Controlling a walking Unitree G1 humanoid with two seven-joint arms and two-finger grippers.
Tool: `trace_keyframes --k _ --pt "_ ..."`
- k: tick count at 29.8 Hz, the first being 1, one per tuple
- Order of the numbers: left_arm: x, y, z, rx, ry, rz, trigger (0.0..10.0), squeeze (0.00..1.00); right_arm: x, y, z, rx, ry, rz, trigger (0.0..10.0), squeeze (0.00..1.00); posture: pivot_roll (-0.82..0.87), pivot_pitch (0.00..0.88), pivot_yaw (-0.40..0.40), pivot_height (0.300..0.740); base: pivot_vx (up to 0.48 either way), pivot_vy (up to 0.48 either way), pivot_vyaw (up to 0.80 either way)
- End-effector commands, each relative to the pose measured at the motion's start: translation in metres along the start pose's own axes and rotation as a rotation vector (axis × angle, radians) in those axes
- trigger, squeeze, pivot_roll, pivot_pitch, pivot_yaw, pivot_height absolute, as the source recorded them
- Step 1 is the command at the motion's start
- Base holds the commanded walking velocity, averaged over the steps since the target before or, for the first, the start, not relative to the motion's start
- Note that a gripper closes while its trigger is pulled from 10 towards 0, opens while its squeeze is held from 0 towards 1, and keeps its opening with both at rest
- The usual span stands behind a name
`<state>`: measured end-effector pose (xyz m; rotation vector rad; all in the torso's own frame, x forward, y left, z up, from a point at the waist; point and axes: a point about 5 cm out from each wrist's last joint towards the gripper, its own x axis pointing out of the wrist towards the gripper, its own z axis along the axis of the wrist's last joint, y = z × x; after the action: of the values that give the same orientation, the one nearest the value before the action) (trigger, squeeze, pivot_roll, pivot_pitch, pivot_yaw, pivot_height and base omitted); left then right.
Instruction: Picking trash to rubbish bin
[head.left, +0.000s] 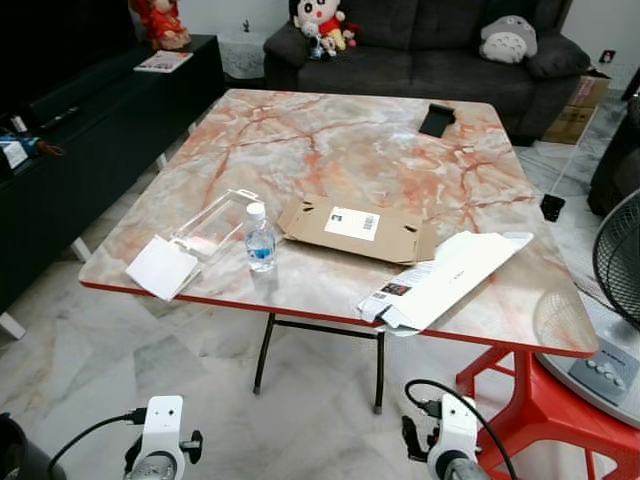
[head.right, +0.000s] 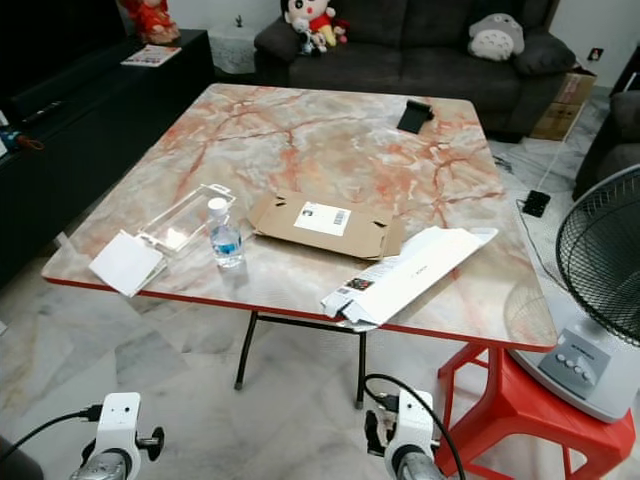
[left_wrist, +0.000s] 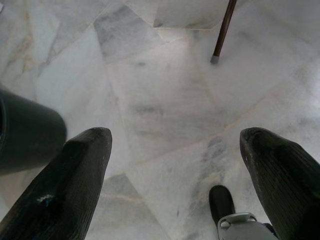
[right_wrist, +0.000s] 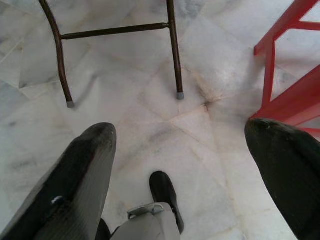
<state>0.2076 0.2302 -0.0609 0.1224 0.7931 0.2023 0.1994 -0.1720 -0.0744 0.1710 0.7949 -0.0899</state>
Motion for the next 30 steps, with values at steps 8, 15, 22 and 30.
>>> trace_keyframes --k 8,15,22,30 --pt "0.0006 0.0011 0.0013 0.008 0.006 0.000 10.0 0.00 0.0008 0.0014 0.0019 -0.017 0.001 0.005 10.0 0.00 -0.02 0.000 0.011 0.740 0.000 0.000 -0.77" --pt "0.0007 -0.0003 0.0008 0.038 0.012 -0.003 10.0 0.00 0.0011 0.0010 0.0033 -0.021 -0.001 0.006 10.0 0.00 -0.02 0.000 0.007 0.740 0.000 -0.128 -0.77" --pt "0.0006 0.0003 0.0008 0.015 0.011 0.003 10.0 0.00 0.0015 0.0016 0.0046 -0.026 -0.004 0.009 10.0 0.00 -0.02 0.002 0.004 0.740 0.000 -0.089 -0.77" --pt "0.0000 0.0030 -0.0017 0.008 0.016 0.011 10.0 0.00 0.0020 0.0024 0.0060 -0.026 -0.007 0.011 10.0 0.00 -0.02 0.012 0.004 0.740 0.000 0.000 -0.77"
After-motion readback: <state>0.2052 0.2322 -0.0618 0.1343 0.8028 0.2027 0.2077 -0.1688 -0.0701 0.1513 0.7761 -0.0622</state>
